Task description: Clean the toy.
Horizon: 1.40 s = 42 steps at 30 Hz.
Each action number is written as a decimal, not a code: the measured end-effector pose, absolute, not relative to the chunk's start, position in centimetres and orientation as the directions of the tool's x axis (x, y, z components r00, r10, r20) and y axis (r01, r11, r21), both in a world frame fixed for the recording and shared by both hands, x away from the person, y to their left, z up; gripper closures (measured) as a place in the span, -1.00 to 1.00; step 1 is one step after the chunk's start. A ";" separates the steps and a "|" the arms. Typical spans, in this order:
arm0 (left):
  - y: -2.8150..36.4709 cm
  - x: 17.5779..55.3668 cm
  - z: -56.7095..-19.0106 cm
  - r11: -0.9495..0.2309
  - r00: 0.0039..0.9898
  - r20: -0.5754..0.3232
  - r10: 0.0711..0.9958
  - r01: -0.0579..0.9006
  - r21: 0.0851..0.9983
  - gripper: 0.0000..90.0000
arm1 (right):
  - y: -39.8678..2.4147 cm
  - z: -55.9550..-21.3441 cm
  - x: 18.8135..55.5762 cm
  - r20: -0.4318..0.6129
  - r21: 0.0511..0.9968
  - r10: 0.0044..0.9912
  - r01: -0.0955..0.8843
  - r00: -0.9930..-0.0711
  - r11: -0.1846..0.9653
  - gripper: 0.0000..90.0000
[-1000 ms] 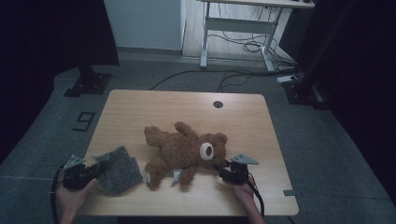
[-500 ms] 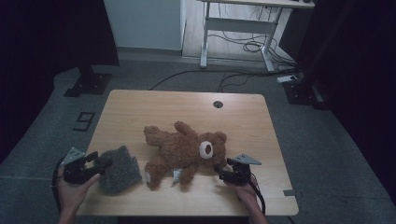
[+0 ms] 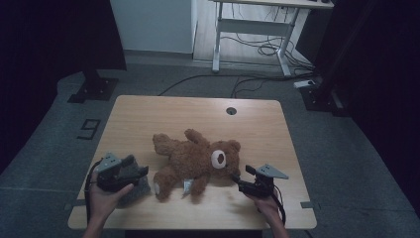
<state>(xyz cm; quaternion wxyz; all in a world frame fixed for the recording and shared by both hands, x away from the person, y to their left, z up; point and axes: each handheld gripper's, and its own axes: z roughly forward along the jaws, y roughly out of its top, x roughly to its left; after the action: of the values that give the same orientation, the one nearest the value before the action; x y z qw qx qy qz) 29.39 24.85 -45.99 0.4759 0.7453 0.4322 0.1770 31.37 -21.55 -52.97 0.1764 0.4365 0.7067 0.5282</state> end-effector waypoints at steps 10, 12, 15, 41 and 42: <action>20.6 29.7 -47.1 -0.193 0.616 -0.189 0.764 0.498 0.846 -0.37 | -22.4 -51.9 29.5 0.194 0.917 0.795 0.394 -0.575 0.061 -0.36; 20.2 29.6 -47.5 -0.200 0.620 -0.190 0.761 0.503 0.841 -0.37 | -22.7 -52.0 29.1 0.187 0.919 0.797 0.388 -0.574 0.064 -0.36; 20.0 29.3 -48.1 -0.200 0.624 -0.198 0.756 0.509 0.837 -0.37 | -23.4 -52.2 28.5 0.186 0.918 0.805 0.392 -0.564 0.062 -0.36; 20.4 28.2 -50.6 -0.227 0.628 -0.229 0.743 0.559 0.797 -0.32 | -25.3 -54.2 26.9 0.174 0.885 0.834 0.454 -0.524 0.100 -0.30; 20.4 28.3 -50.6 -0.227 0.629 -0.230 0.743 0.560 0.797 -0.32 | -25.3 -54.2 26.8 0.178 0.886 0.834 0.454 -0.522 0.095 -0.30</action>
<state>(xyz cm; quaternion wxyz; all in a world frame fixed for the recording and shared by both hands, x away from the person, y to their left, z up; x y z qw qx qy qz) 28.27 20.42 -50.62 0.4592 0.7768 0.4193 0.0996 26.84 -25.31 -54.19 0.1902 0.4506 0.7151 0.4995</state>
